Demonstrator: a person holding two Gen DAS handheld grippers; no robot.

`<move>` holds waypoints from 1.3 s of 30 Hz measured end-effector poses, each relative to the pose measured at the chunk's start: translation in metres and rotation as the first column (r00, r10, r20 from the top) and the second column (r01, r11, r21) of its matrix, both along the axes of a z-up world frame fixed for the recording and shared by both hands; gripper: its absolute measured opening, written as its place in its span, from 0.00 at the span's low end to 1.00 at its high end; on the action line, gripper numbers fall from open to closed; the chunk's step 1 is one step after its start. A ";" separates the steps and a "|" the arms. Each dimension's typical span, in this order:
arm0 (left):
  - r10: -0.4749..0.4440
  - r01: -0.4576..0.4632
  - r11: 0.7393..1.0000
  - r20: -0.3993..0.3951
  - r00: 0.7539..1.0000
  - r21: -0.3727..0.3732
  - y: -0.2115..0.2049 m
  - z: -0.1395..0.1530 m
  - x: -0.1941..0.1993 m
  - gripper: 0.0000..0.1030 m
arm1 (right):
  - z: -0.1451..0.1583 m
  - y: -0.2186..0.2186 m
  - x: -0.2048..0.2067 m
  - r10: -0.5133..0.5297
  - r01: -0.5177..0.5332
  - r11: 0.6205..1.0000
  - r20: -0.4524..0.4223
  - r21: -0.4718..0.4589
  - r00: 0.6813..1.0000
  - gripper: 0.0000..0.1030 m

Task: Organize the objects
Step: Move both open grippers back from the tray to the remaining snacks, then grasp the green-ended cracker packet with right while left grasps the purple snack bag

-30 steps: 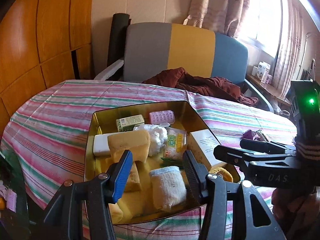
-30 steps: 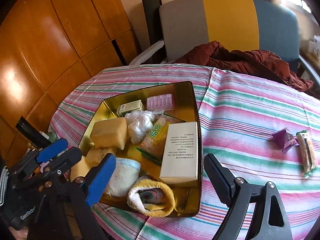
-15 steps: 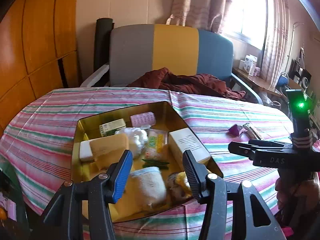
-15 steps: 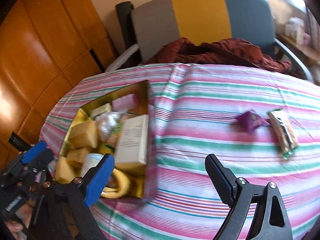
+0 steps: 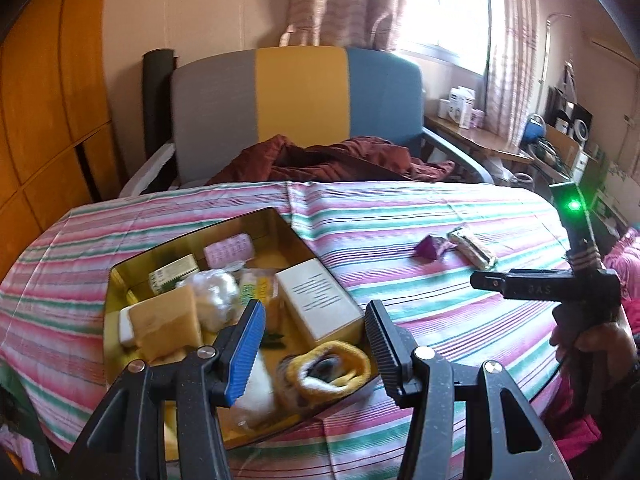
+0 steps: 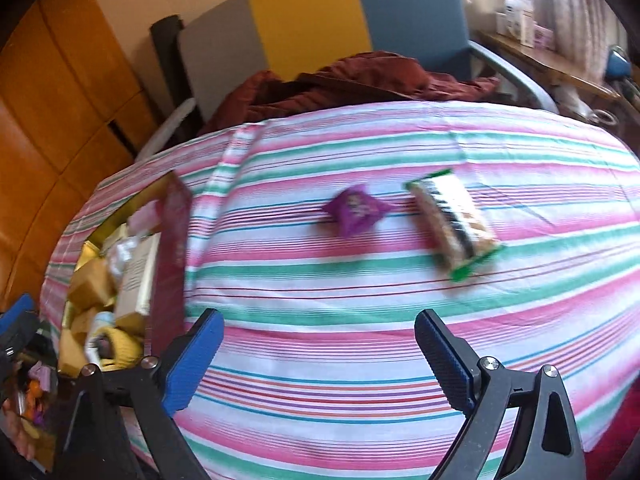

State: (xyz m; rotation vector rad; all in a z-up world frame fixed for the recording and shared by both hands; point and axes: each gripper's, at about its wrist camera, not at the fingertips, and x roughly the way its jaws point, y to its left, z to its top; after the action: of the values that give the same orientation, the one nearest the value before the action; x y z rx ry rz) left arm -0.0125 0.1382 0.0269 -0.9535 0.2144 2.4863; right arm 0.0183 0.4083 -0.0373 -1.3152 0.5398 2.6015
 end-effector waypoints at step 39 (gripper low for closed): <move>-0.271 0.267 0.962 0.248 0.930 0.051 0.134 -0.038 -0.031 0.51 | -0.059 0.112 -0.074 0.019 -0.057 0.987 0.237 0.152 0.971 0.45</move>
State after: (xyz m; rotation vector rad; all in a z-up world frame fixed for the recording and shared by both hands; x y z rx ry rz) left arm -0.0435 0.2722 -0.0109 -1.1403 0.2241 2.0918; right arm -0.0554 0.5200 -0.0966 -1.5634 0.2653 2.4120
